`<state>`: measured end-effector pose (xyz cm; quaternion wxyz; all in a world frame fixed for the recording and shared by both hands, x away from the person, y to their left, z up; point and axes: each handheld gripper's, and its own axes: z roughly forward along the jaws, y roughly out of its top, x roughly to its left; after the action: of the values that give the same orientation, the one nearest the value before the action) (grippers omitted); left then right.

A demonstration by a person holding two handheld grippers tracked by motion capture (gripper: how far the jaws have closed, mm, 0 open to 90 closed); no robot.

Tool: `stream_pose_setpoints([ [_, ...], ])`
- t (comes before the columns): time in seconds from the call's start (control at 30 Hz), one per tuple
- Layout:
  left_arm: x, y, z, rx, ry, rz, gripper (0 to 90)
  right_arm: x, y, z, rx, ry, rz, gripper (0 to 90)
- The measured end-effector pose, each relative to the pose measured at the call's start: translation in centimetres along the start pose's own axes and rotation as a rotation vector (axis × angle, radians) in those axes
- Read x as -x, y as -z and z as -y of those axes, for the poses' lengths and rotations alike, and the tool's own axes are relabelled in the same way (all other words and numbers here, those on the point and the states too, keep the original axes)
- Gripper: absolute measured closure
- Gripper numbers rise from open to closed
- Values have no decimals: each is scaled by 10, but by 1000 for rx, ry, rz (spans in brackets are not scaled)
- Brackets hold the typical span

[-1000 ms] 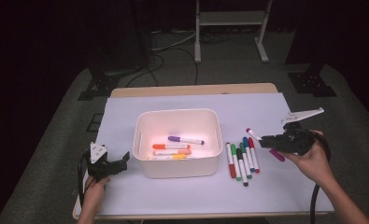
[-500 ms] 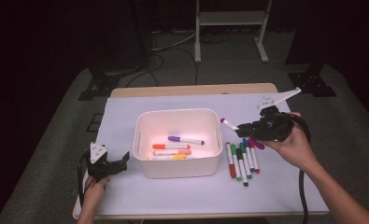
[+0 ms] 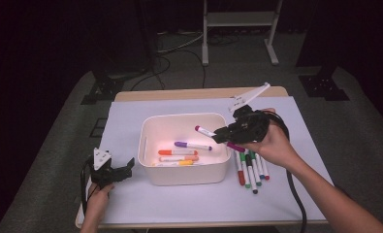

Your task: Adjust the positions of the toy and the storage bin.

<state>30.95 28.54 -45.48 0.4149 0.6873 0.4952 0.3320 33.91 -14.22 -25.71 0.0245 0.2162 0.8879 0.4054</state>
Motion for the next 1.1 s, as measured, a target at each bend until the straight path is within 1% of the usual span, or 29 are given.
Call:
stream_pose_setpoints([
  [0.1, 0, 0, 0, 0, 0, 2, 0, -5, -13, -9, -14, 26, -28, 756],
  [0.27, 0, 0, 0, 1, -2, 3, 0, -12, -33, -21, -29, 58, -72, 756],
  [0.53, 0, 0, 0, 0, -2, 4, 0, -18, -63, -32, -62, 77, -123, 756],
  [0.87, 0, 0, 0, 0, -2, 5, 0, -17, -93, -36, -105, 94, -168, 756],
  [0.97, 0, 0, 0, 0, -3, 4, 0, -16, -103, -36, -119, 104, -176, 756],
  [1.1, 0, 0, 0, 3, 3, 6, 0, -14, -116, -37, -139, 104, -188, 756],
])
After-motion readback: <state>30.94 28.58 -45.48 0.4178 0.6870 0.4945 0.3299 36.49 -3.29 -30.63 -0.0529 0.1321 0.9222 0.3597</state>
